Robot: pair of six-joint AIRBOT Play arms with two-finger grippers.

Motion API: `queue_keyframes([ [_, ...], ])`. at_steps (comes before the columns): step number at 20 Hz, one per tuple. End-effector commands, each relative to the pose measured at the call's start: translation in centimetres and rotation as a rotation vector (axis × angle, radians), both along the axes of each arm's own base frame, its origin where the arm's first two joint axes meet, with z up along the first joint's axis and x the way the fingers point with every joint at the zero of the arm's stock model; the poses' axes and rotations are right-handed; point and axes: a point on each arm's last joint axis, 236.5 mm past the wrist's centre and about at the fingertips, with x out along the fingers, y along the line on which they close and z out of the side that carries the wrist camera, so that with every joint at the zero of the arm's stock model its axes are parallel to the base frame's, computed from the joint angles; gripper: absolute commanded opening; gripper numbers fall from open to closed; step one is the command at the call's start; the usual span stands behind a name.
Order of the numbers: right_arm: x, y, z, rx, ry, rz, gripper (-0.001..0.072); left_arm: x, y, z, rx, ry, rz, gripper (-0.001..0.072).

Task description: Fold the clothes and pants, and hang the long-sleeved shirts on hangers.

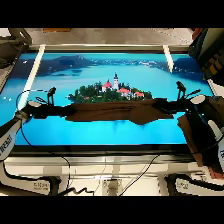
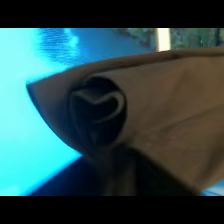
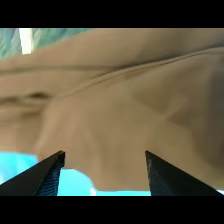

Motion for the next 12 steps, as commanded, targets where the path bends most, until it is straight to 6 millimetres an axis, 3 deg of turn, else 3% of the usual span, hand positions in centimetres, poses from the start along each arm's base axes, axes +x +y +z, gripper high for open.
queue_keyframes([
  [1,-0.2,4.0,0.4,-0.018,-0.036,0.109,0.0530,1.3,-2.3,1.7,-0.003,-0.052,-0.047,0.0021],
  [2,0.4,5.3,1.0,-0.027,-0.070,0.133,0.0470,1.8,-2.8,3.4,-0.015,-0.078,-0.076,0.0020],
  [3,1.1,6.8,1.9,-0.035,-0.115,0.157,0.0344,2.1,-3.3,5.5,-0.030,-0.107,-0.105,0.0019],
  [5,2.9,9.6,4.4,-0.049,-0.226,0.183,0.0013,2.2,-3.6,10.6,-0.050,-0.176,-0.161,0.0018],
  [9,5.8,14.6,8.8,-0.019,-0.387,0.142,0.0017,0.7,-2.8,21.0,-0.048,-0.343,-0.178,0.0018],
  [12,5.1,19.4,6.8,0.008,-0.343,0.202,0.0017,-1.1,-1.8,26.4,0.013,-0.460,-0.149,0.0018],
])
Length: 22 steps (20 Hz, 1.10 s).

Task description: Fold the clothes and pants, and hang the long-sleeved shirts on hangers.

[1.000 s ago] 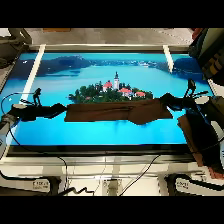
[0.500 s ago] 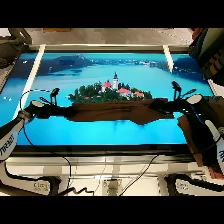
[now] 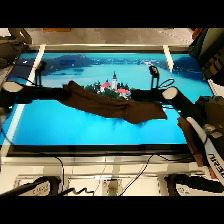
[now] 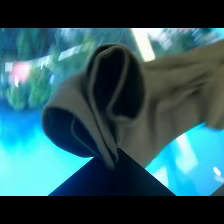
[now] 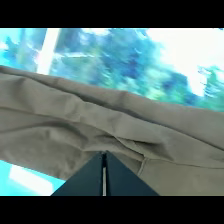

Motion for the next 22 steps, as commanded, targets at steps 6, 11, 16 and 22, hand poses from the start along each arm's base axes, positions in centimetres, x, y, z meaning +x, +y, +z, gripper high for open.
queue_keyframes([
  [6,-2.8,16.8,-6.4,0.055,0.137,0.162,0.0016,-4.9,0.7,10.9,0.062,-0.230,0.043,0.0018],
  [11,-4.3,26.8,-8.0,0.121,0.160,0.230,0.0016,-4.4,-0.6,9.6,0.027,-0.180,0.026,0.0019],
  [16,-4.8,29.4,-7.6,0.140,0.153,0.263,0.0017,-3.5,-2.8,6.4,-0.011,-0.092,-0.023,0.0019],
  [22,1.0,13.8,-9.6,-0.235,0.197,0.255,0.0017,-1.6,-11.0,3.9,-0.211,0.000,-0.093,0.0019],
])
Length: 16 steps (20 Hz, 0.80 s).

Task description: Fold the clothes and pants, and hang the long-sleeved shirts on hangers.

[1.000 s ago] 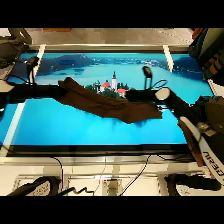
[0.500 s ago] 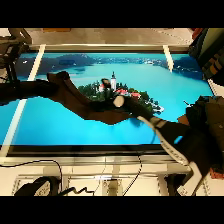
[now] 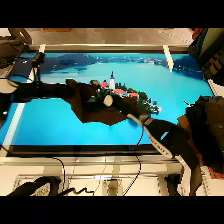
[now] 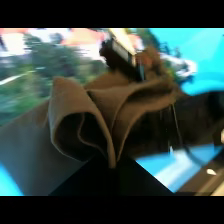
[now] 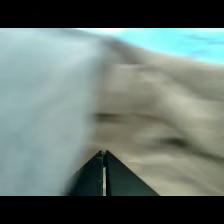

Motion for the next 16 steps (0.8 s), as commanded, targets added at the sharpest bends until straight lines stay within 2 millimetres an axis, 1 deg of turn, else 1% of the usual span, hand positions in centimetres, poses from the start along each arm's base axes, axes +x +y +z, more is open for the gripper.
queue_keyframes([
  [1,3.3,-12.2,-0.4,-0.266,0.026,-0.019,0.0017,1.6,-6.3,-0.3,-0.195,0.050,-0.011,0.0019],
  [2,4.4,-16.7,0.7,-0.317,0.039,-0.062,0.0017,2.2,-8.7,-0.5,-0.255,0.065,0.000,0.0019],
  [3,5.1,-20.9,1.9,-0.354,0.058,-0.109,0.0017,2.7,-10.8,-0.8,-0.297,0.076,0.015,0.0019],
  [4,5.6,-24.5,3.3,-0.374,0.073,-0.157,0.0017,3.0,-12.9,-1.3,-0.326,0.077,0.028,0.0019],
  [6,5.9,-30.8,6.2,-0.380,0.094,-0.257,0.0017,2.9,-17.6,-2.9,-0.369,0.096,0.059,0.0019],
  [7,5.9,-33.4,7.4,-0.378,0.101,-0.302,0.0017,2.5,-19.6,-3.9,-0.376,0.113,0.073,0.0019],
  [8,5.8,-35.4,8.2,-0.376,0.106,-0.339,0.0017,1.8,-21.6,-5.1,-0.363,0.120,0.078,0.0019],
  [9,5.7,-37.2,8.9,-0.375,0.111,-0.371,0.0017,1.1,-23.2,-6.2,-0.342,0.120,0.078,0.0019],
  [10,5.6,-38.8,9.3,-0.374,0.116,-0.402,0.0017,0.2,-24.5,-7.3,-0.322,0.120,0.070,0.0054],
  [11,5.5,-40.3,9.3,-0.378,0.129,-0.426,0.0018,-0.6,-25.4,-8.0,-0.298,0.112,0.039,0.0313],
  [12,5.3,-41.8,9.1,-0.384,0.147,-0.449,0.0018,-1.1,-25.9,-8.2,-0.284,0.100,0.012,0.0720],
  [13,5.0,-43.2,8.8,-0.398,0.164,-0.466,0.0018,-1.5,-26.1,-7.9,-0.288,0.101,-0.005,0.0708],
  [14,4.6,-44.7,8.6,-0.417,0.173,-0.460,0.0017,-1.6,-25.9,-7.3,-0.296,0.101,-0.013,0.0708],
  [16,3.2,-46.8,7.4,-0.439,0.210,-0.416,0.0017,-0.9,-24.5,-5.8,-0.308,0.083,-0.017,0.0708],
])
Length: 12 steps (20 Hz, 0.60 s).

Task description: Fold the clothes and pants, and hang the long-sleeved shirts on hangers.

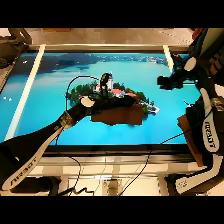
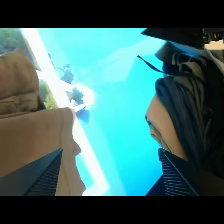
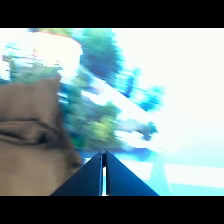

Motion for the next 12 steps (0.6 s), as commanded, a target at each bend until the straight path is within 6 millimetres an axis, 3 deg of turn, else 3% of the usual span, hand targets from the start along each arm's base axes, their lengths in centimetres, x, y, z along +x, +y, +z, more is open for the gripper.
queue_keyframes([
  [1,-3.1,-4.0,-1.9,-0.006,0.097,0.074,0.0016,0.5,1.2,1.5,-0.003,-0.035,-0.002,0.0707],
  [2,-4.3,-3.0,-2.9,0.063,0.120,0.154,0.0017,1.2,2.3,2.3,-0.013,-0.040,0.007,0.0707],
  [4,-5.9,1.7,-3.8,0.340,0.099,0.269,0.0019,2.3,4.3,3.4,-0.029,-0.044,0.025,0.0707],
  [5,-6.0,3.6,-4.3,0.454,0.069,0.260,0.0120,2.7,5.2,3.6,-0.034,-0.041,0.031,0.0707],
  [7,-5.9,5.4,-6.9,0.523,0.061,0.173,0.0720,3.3,6.5,3.6,-0.040,-0.027,0.030,0.0706],
  [10,-7.2,7.7,-11.9,0.457,0.115,0.124,0.0710,3.1,7.2,3.6,-0.048,-0.010,0.005,0.0705],
  [12,-7.9,10.2,-14.0,0.441,0.150,0.163,0.0708,3.0,7.2,3.6,-0.050,-0.007,0.001,0.0704],
])
